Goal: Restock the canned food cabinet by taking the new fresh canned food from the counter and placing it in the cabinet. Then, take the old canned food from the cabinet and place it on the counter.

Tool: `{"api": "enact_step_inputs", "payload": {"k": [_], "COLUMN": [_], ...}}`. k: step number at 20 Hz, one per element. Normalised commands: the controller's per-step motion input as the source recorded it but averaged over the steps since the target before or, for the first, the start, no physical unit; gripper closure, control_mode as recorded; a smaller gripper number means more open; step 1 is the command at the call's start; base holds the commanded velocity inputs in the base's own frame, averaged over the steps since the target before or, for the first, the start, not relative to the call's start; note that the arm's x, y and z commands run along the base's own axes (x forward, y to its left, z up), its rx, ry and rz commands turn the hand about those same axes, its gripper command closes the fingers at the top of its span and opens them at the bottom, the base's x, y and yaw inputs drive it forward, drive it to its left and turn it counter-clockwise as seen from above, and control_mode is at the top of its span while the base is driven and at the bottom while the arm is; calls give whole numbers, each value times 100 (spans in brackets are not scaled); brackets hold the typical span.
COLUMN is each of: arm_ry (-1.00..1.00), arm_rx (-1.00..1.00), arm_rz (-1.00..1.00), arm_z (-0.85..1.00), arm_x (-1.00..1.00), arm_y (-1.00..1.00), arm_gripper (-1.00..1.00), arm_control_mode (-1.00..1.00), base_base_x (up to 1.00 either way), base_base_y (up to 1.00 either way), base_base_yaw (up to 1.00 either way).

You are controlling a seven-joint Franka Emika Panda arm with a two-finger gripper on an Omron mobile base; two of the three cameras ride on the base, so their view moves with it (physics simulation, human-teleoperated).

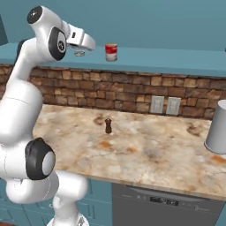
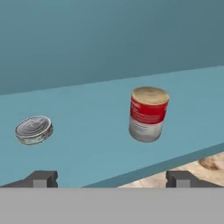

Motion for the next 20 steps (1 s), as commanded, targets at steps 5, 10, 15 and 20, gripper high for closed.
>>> {"api": "enact_step_inputs", "payload": {"k": [5,10,15,20], "arm_ry": [23,5,3,1], "arm_rx": [4,0,0,0], "arm_rz": [-8,0,0,0], "arm_z": [0,-7,-31,-38], "arm_x": [-21,37,45,69], "arm_y": [-95,-33,-1,0], "arm_gripper": [-100,-100,-100,-100], "arm_control_mode": [-100,-100,-100,-100], "base_base_x": [0,0,0,0], "base_base_y": [0,0,0,0], "base_base_yaw": [0,0,0,0]}}
